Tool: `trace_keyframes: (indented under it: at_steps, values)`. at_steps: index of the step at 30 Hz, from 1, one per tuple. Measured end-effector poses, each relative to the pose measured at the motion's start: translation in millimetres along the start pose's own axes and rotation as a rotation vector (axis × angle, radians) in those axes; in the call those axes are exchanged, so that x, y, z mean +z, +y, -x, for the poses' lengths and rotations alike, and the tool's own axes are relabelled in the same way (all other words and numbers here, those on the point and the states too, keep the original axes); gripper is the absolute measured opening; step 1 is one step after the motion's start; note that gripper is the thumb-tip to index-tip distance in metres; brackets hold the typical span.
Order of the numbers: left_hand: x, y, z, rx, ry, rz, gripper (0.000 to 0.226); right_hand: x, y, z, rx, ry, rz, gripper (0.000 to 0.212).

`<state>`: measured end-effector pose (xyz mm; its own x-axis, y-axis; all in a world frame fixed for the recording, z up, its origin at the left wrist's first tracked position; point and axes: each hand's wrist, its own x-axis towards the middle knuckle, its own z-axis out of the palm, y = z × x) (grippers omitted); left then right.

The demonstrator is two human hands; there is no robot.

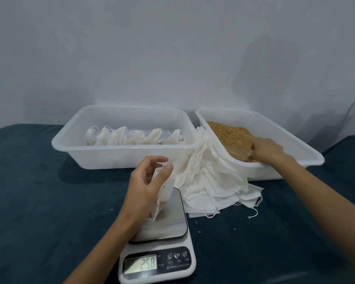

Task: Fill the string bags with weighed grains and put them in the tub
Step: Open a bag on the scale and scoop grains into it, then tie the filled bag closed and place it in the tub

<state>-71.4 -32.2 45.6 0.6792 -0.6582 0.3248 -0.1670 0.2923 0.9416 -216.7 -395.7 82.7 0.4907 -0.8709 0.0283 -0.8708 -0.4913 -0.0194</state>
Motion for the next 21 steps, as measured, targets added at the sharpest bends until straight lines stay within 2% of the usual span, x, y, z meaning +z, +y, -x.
trace_keyframes:
  at_steps: [2,4,6,7,10,13,17,21]
  values:
    - [0,0,-1,0.004,0.008,-0.003,0.053,-8,-15,15,-0.027,0.181,0.106,0.028]
    - [-1,0,-1,0.002,0.006,-0.012,0.049,-20,-38,40,-0.147,0.396,0.085,0.026]
    - [-1,0,-2,-0.003,0.014,-0.019,0.037,-29,-65,76,-0.334,0.535,-0.15,0.019]
    - [-1,0,-3,-0.004,0.024,-0.02,0.032,-31,-80,97,-0.426,0.53,-0.308,0.016]
    - [-2,0,-4,-0.017,0.053,-0.027,0.024,-22,-123,161,-0.605,0.26,-0.733,0.03]
    - [-7,-1,-5,-0.011,0.06,-0.087,0.016,3,-153,196,-0.627,0.018,-0.865,0.05]
    - [-14,-2,-8,-0.005,0.092,-0.064,0.013,25,-171,199,-0.625,-0.094,-0.962,0.056]
    - [-18,2,-12,0.0,0.114,-0.008,0.009,30,-179,195,-0.721,-0.136,-1.01,0.048]
